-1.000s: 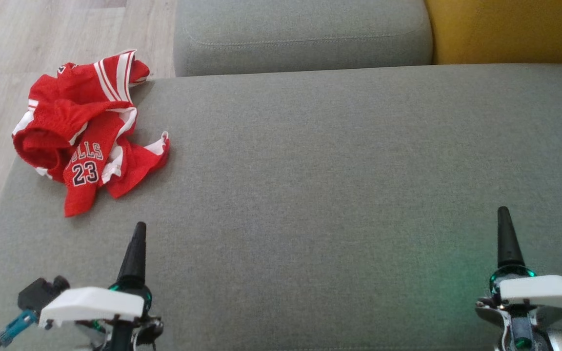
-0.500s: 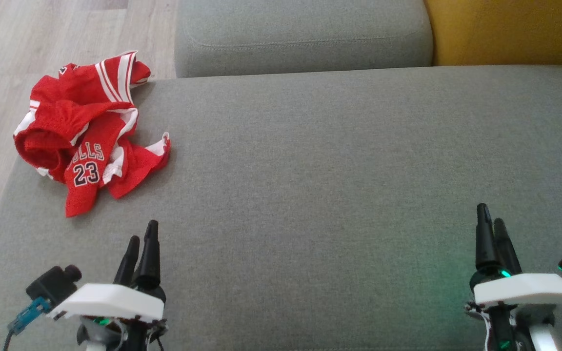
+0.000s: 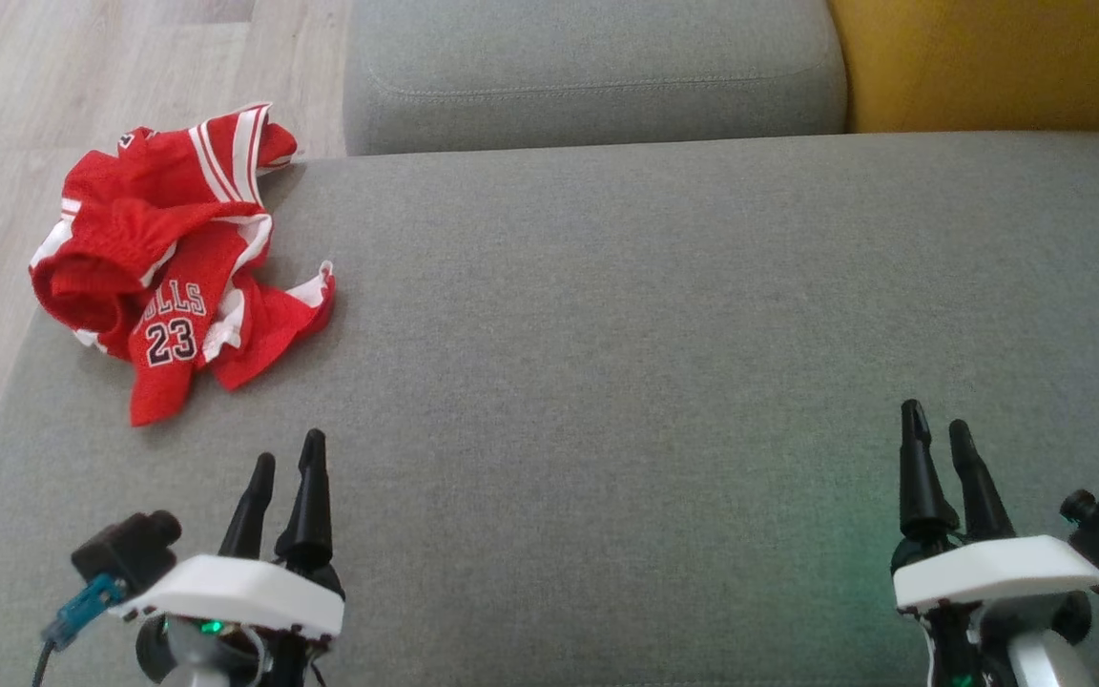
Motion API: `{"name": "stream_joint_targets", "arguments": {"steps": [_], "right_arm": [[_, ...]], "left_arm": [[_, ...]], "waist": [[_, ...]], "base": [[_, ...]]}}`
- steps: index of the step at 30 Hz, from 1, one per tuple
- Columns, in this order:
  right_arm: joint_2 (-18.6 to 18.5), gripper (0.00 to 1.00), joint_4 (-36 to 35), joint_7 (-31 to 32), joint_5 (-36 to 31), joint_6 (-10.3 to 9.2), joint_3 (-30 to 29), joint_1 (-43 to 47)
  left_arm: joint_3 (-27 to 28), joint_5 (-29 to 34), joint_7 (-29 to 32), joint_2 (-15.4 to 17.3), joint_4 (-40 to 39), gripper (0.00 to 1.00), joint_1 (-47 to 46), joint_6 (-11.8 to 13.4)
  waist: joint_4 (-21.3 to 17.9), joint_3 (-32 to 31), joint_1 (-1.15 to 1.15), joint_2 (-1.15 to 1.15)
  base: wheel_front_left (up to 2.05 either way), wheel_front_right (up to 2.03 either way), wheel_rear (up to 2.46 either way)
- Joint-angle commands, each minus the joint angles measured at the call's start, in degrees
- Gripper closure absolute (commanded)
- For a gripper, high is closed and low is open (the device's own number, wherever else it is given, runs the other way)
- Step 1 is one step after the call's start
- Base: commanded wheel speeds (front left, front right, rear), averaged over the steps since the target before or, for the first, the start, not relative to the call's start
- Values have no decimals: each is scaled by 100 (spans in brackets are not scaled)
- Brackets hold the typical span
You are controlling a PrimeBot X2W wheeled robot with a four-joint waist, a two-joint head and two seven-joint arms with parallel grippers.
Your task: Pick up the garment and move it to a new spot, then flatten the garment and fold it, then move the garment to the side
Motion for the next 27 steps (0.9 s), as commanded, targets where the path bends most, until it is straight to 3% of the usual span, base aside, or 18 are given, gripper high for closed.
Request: {"name": "stream_joint_targets", "arguments": {"steps": [1, 27], "right_arm": [[-43, 0, -186, -117, -257, 28, 119, -118], [-53, 0, -369, -539, -2099, 37, 353, -114]], "left_arm": [[40, 233, -85, 91, -246, 0, -150, 33], [-156, 1944, -504, 99, -310, 0, -83, 164]], "waist": [[1, 1, 0, 0], [17, -7, 0, 0]], "base": [[0, 0, 0], [0, 0, 0]]}}
